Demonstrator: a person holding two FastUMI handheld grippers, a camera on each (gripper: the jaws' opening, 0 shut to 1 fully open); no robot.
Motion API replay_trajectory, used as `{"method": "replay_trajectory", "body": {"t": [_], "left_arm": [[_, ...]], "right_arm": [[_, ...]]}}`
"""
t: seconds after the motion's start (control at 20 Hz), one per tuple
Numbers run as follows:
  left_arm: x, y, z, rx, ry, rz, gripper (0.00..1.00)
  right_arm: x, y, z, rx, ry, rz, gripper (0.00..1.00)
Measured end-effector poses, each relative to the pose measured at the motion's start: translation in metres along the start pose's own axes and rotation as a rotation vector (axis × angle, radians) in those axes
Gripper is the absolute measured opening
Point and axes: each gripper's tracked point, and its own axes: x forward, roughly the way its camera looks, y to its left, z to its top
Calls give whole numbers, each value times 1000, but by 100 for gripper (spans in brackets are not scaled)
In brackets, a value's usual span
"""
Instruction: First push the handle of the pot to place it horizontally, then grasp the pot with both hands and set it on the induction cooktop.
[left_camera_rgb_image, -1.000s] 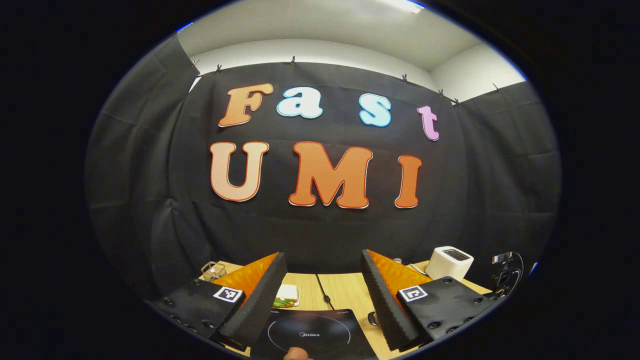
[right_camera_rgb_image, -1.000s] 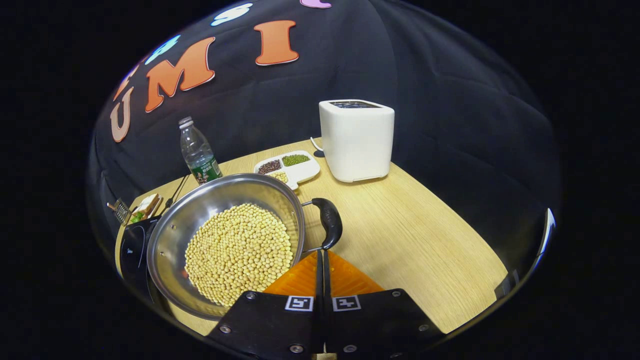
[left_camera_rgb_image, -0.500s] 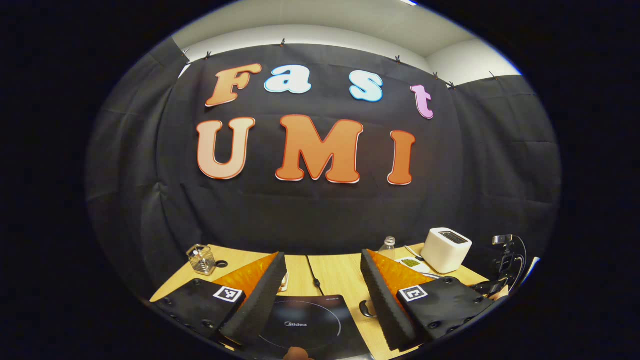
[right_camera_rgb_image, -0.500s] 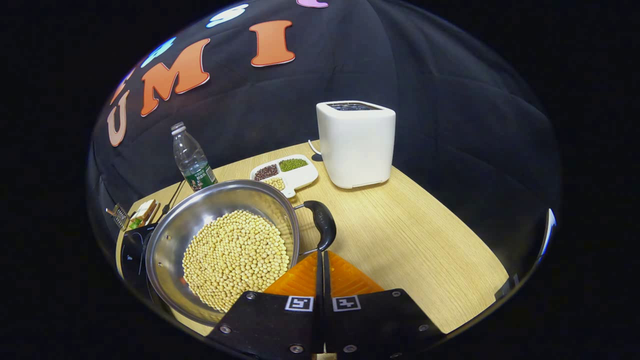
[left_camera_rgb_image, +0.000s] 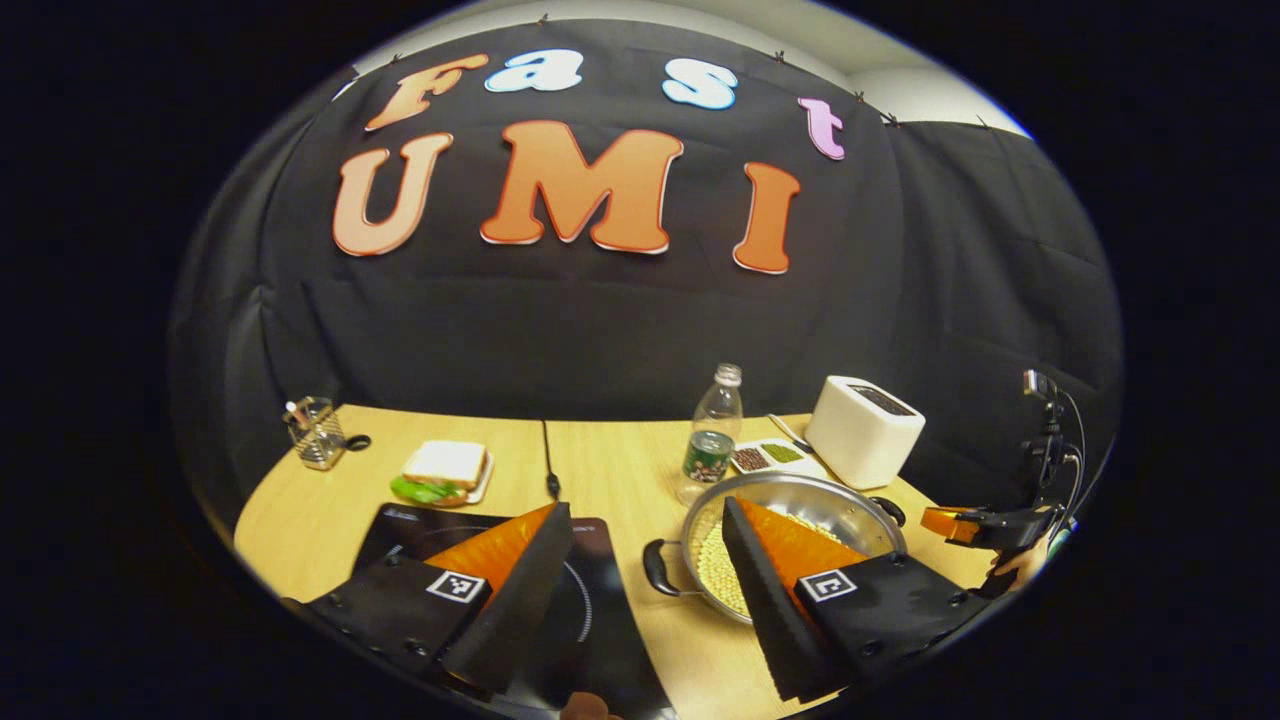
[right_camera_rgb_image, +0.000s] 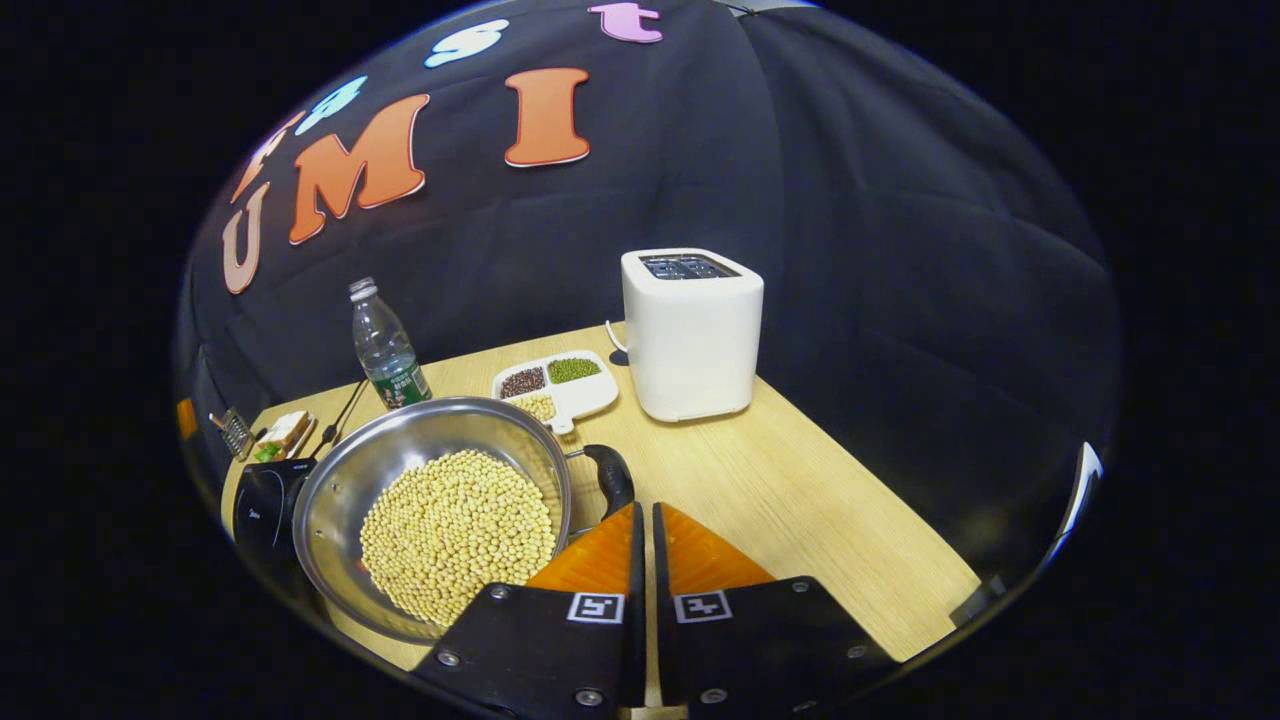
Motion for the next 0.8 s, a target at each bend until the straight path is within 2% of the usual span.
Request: {"method": "replay_trajectory", "body": {"t": [0.1,0.15,0.2,0.35,0.45,0.55,0.8], "left_arm": [[17,-10,-23,-1,50,-13,99],[25,-12,-30,4,70,-12,99],[31,-14,-39,11,94,-10,99],[50,-15,-57,56,131,8,99],[62,-12,-67,78,156,32,99],[75,-10,-77,78,179,40,99],[97,-3,-89,110,217,52,99]], "right_arm": [[2,4,5,-2,-13,14,19],[2,5,6,-6,-16,17,31],[5,6,7,-12,-18,19,49],[14,15,9,-20,-10,43,75],[23,22,9,-39,-1,58,84],[34,28,6,-54,21,67,88],[58,37,-1,-87,71,69,93]]}}
